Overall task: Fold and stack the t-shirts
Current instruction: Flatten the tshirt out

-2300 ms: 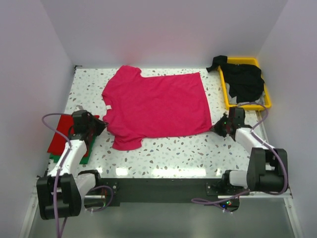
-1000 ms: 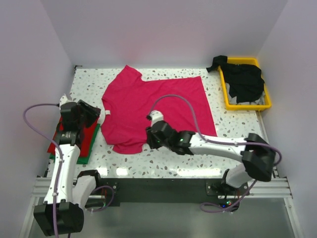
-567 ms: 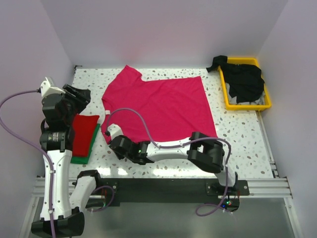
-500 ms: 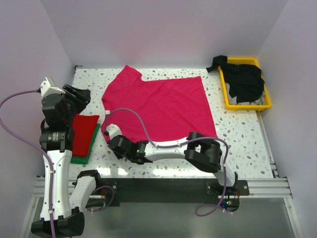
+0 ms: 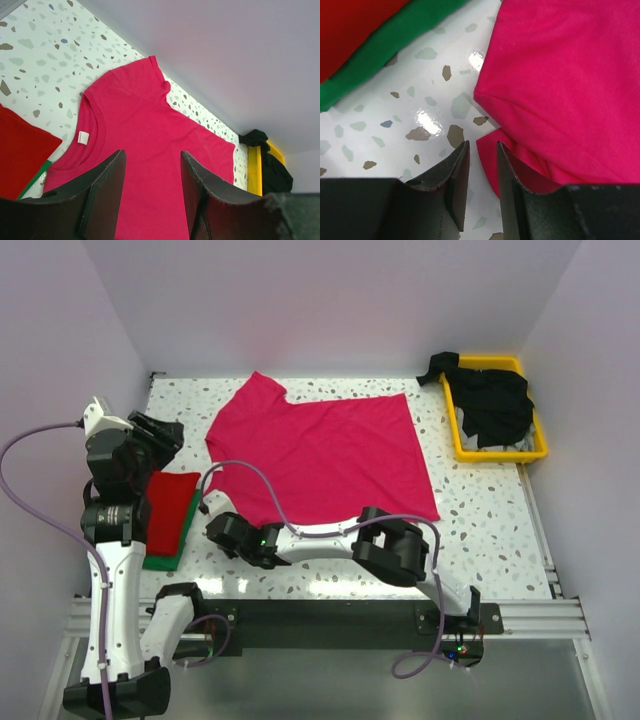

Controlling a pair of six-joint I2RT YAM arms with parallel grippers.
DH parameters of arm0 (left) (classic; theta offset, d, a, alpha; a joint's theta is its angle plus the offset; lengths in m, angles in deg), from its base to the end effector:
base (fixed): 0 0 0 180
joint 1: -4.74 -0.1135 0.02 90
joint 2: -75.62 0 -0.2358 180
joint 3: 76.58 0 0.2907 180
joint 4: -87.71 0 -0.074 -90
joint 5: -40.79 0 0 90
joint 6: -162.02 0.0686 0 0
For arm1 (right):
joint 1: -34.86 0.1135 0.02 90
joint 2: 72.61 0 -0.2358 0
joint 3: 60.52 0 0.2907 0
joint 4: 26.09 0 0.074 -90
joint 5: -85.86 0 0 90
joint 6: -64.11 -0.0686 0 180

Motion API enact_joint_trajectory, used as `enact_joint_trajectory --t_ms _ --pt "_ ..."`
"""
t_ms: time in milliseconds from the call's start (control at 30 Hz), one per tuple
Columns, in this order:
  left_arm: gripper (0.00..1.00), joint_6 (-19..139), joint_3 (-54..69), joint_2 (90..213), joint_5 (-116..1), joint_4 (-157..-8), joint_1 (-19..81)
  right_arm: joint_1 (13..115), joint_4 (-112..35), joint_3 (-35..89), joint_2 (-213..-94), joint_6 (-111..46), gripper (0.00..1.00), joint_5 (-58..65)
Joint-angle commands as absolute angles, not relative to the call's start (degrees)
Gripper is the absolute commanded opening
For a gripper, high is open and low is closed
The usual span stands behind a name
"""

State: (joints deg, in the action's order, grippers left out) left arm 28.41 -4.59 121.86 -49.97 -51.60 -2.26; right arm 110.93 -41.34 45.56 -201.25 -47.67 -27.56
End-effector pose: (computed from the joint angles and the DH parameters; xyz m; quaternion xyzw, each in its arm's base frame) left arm 0.2547 0.0304 0.3733 -0.3353 0.7187 -0.1963 0.5767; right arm 0.1574 0.5213 0.1022 -0.3218 0.8232 0.2049 0.4204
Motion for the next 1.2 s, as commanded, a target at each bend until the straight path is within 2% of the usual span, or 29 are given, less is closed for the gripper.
enact_joint_trajectory --t_ms 0,400,433,467,567,700,900,1167 --pt "0.52 30.19 -5.25 121.76 -49.74 -53.57 -2.38 111.06 -42.66 48.33 -202.24 -47.43 0.33 -30.77" --pt "0.52 30.28 -6.83 121.50 -50.00 -54.01 -2.29 110.97 -43.71 49.83 -205.50 -47.78 0.41 -30.16" --pt "0.52 30.27 -6.83 121.41 -50.00 -54.01 -2.29 111.06 -43.89 49.83 -205.50 -47.78 0.40 -30.16" --pt "0.52 30.36 -7.01 121.50 -50.00 -54.01 -2.29 111.06 -44.15 49.57 -205.32 -48.04 0.33 -30.33" --pt "0.52 30.36 -7.09 121.24 -49.83 -53.92 -2.29 111.06 -44.60 47.73 -203.22 -48.83 0.21 -30.77" --pt "0.52 30.54 -8.06 121.06 -49.39 -53.92 -2.29 111.06 -45.91 45.09 -199.00 -49.10 0.11 -28.32" --pt "0.52 30.28 -11.22 120.97 -47.98 -53.75 -2.38 111.06 -46.35 40.43 -191.88 -48.48 0.07 -20.07" --pt "0.52 30.36 -16.67 120.53 -45.26 -51.99 -2.29 110.97 -45.30 34.89 -186.87 -50.59 0.05 -15.13"
